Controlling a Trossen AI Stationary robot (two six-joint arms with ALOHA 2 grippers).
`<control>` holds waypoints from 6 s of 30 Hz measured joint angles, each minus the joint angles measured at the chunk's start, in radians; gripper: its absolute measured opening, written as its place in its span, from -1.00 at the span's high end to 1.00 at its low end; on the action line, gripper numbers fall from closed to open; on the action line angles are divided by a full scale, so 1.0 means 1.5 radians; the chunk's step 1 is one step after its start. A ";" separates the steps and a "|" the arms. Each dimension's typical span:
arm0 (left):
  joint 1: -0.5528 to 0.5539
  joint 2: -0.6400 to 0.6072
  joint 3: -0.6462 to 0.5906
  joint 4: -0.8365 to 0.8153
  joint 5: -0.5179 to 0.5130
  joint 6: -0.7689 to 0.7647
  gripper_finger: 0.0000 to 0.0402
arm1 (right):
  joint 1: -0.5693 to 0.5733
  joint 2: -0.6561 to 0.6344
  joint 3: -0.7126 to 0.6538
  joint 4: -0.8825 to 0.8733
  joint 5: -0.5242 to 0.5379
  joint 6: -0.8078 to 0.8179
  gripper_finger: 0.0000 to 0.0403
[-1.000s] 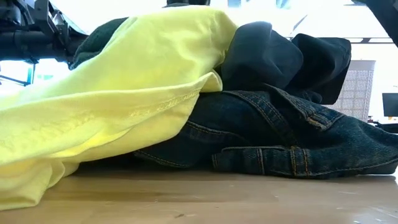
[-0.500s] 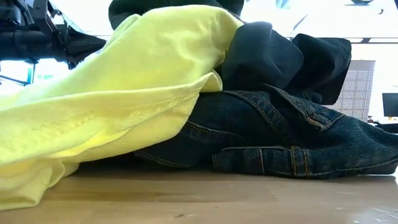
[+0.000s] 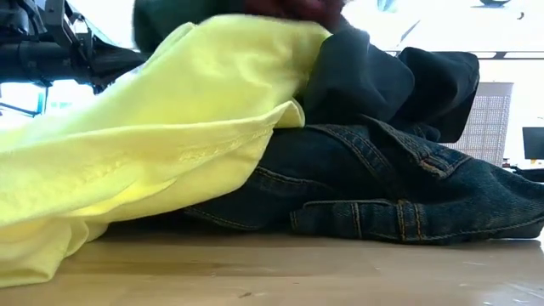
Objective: Sort clothes
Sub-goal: Put the red underwear into the white laundry bin
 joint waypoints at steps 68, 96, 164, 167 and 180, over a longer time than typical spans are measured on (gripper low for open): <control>0.000 0.000 0.000 0.002 0.008 -0.005 0.98 | 0.013 -0.092 0.361 -0.174 0.454 -0.051 0.96; 0.001 0.000 0.000 0.001 -0.024 -0.023 0.98 | -0.053 -0.093 0.009 0.062 0.112 0.025 -0.07; 0.000 0.000 0.000 0.000 -0.017 -0.002 0.98 | -0.443 -0.093 0.068 -0.219 0.676 -0.018 0.98; 0.000 0.000 0.000 0.000 -0.017 -0.018 0.98 | -0.474 -0.093 0.013 -0.221 0.637 -0.021 0.90; -0.033 0.025 0.022 -0.068 -0.065 -0.024 1.00 | -0.417 -0.191 -0.034 -0.337 0.636 0.114 0.07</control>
